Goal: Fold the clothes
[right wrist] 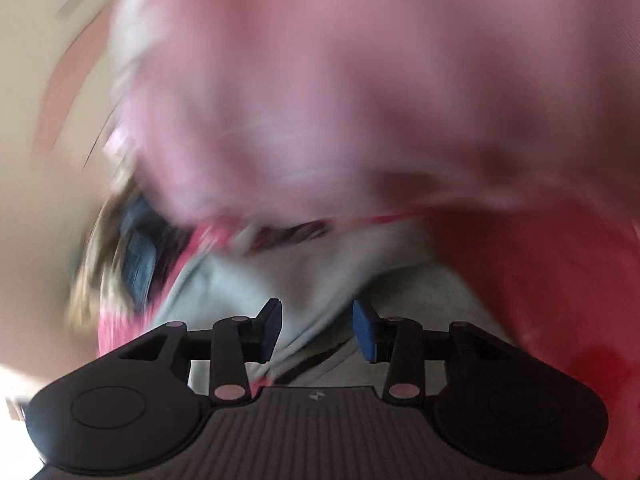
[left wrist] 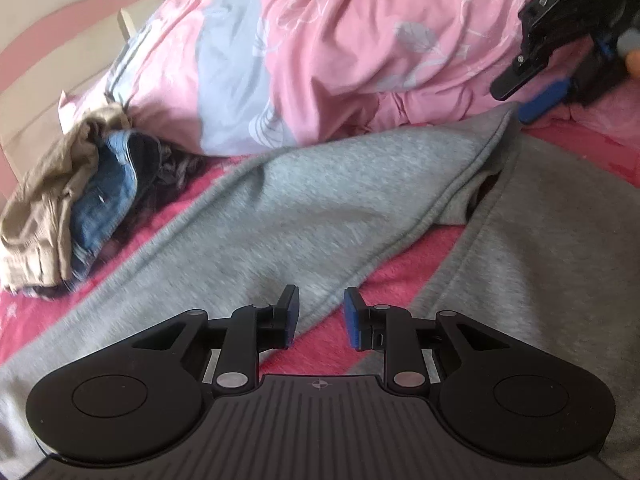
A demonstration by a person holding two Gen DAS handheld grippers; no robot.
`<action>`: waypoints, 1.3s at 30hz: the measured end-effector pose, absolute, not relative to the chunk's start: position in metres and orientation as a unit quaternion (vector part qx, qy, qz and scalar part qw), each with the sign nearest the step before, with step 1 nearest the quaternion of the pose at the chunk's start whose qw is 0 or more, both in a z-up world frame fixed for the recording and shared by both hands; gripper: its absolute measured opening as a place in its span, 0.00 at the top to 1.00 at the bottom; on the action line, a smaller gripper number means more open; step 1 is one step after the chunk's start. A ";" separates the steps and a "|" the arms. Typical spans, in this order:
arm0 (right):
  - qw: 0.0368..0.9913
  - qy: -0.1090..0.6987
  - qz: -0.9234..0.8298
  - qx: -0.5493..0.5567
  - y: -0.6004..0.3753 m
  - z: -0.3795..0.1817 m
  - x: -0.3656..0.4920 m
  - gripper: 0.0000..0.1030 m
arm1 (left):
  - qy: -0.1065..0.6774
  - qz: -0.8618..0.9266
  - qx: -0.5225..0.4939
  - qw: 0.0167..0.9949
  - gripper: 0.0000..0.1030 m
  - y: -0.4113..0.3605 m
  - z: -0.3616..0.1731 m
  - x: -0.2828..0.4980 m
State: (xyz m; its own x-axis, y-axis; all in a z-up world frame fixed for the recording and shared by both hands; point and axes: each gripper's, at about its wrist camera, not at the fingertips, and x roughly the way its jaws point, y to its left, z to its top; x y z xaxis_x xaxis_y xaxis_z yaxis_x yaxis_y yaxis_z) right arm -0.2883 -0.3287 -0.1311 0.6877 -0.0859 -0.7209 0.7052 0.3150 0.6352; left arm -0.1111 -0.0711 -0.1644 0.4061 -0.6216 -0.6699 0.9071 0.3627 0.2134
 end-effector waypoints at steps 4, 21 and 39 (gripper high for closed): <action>0.708 0.264 -0.307 0.579 -0.336 -0.160 -0.289 0.54 | 0.262 -0.476 0.268 0.795 0.76 -0.062 -0.166 -0.111; 0.971 0.208 0.030 0.118 -0.159 -0.043 -0.177 0.95 | 0.318 -0.264 0.075 0.907 0.76 0.081 -0.129 -0.075; 0.870 0.433 0.095 0.214 -0.167 -0.084 -0.214 0.57 | 0.352 -0.281 0.067 0.890 0.76 0.080 -0.142 -0.079</action>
